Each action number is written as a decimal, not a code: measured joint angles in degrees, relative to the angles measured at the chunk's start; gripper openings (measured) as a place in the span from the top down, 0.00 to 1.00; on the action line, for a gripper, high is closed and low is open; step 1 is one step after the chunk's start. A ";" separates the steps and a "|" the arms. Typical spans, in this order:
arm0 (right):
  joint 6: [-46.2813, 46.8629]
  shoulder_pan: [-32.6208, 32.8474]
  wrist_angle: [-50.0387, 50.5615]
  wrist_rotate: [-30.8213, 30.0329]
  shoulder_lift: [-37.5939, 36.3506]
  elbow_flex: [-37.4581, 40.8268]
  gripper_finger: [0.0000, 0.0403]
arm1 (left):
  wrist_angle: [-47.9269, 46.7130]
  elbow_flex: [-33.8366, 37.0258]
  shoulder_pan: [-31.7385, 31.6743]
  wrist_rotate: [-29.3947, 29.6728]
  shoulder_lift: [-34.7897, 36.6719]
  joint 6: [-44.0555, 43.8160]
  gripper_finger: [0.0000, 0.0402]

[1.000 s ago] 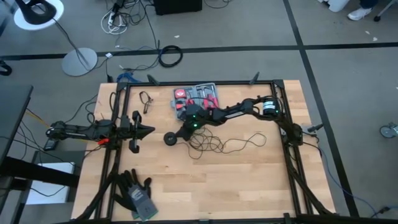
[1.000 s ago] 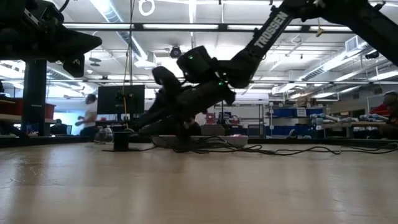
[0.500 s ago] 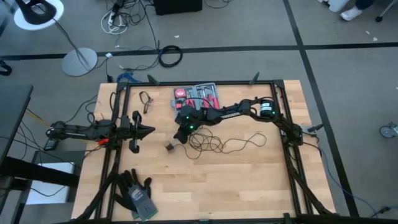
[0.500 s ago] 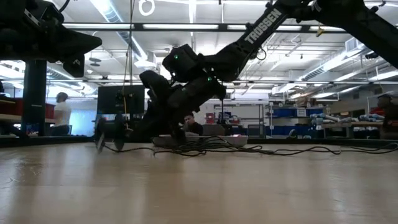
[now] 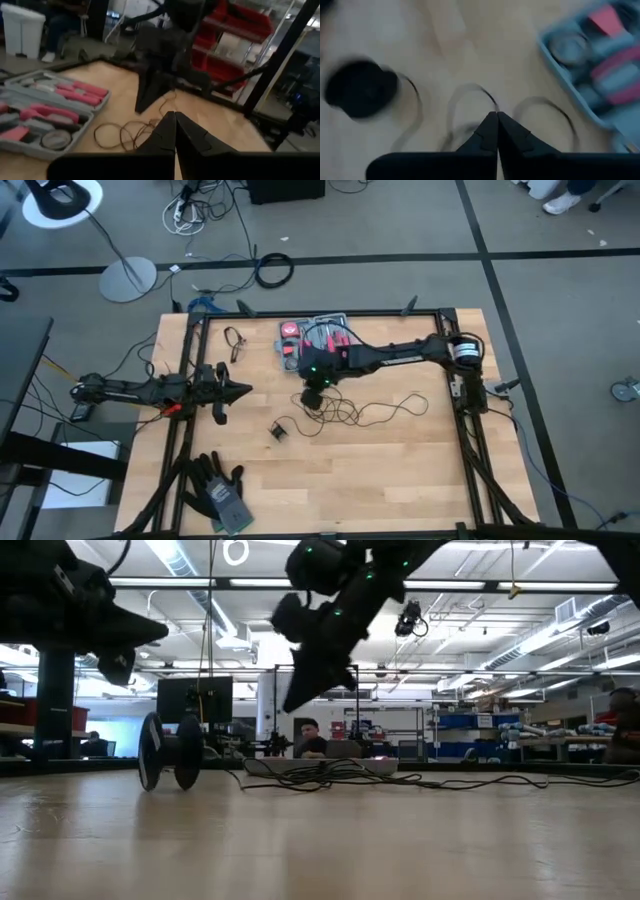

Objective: Coil cords
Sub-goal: Coil the black wire onto the black spool

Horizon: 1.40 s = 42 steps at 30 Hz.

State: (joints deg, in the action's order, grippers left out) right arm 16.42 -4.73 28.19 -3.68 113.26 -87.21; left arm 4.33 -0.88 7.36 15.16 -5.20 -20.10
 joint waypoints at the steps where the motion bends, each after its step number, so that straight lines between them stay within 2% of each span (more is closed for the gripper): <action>1: 0.32 0.34 0.35 -1.10 -1.17 1.69 0.99 | -0.42 -0.27 0.23 0.03 -1.30 -0.20 0.98; 5: 4.68 1.41 -1.65 -3.22 -6.61 10.26 0.99 | -0.16 -3.85 1.53 1.02 -9.11 -0.08 0.99; 10: 11.61 3.96 -10.66 -4.24 -13.36 23.59 1.00 | -1.82 -10.69 2.64 1.28 -21.13 1.92 1.00; 15: 17.12 7.31 -17.37 -4.25 -18.15 33.05 0.99 | -15.73 -21.39 2.88 0.92 -31.99 6.57 1.00; 17: 18.80 8.57 -19.40 -4.46 -19.21 35.20 0.99 | -21.08 -25.85 2.86 -1.29 -35.68 9.11 0.99; 23: 21.43 11.11 -20.12 -6.61 -19.72 37.24 1.00 | -23.69 -34.15 2.88 -8.15 -44.96 12.01 0.98; 29: 20.99 11.88 -22.24 -7.47 -19.72 37.26 0.99 | -23.88 -36.48 2.88 -9.32 -51.11 11.12 0.97; 38: 18.45 11.86 -23.02 -7.45 -19.72 37.26 1.00 | -24.17 -36.48 2.88 -9.46 -57.02 9.63 0.78; 42: 18.41 11.86 -23.04 -7.43 -19.72 37.26 0.99 | -24.30 -36.48 2.88 -6.96 -58.74 15.16 0.73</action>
State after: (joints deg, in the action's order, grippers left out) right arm 34.83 7.14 5.15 -11.11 93.54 -49.95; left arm -19.97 -37.36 10.24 8.21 -63.94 -4.95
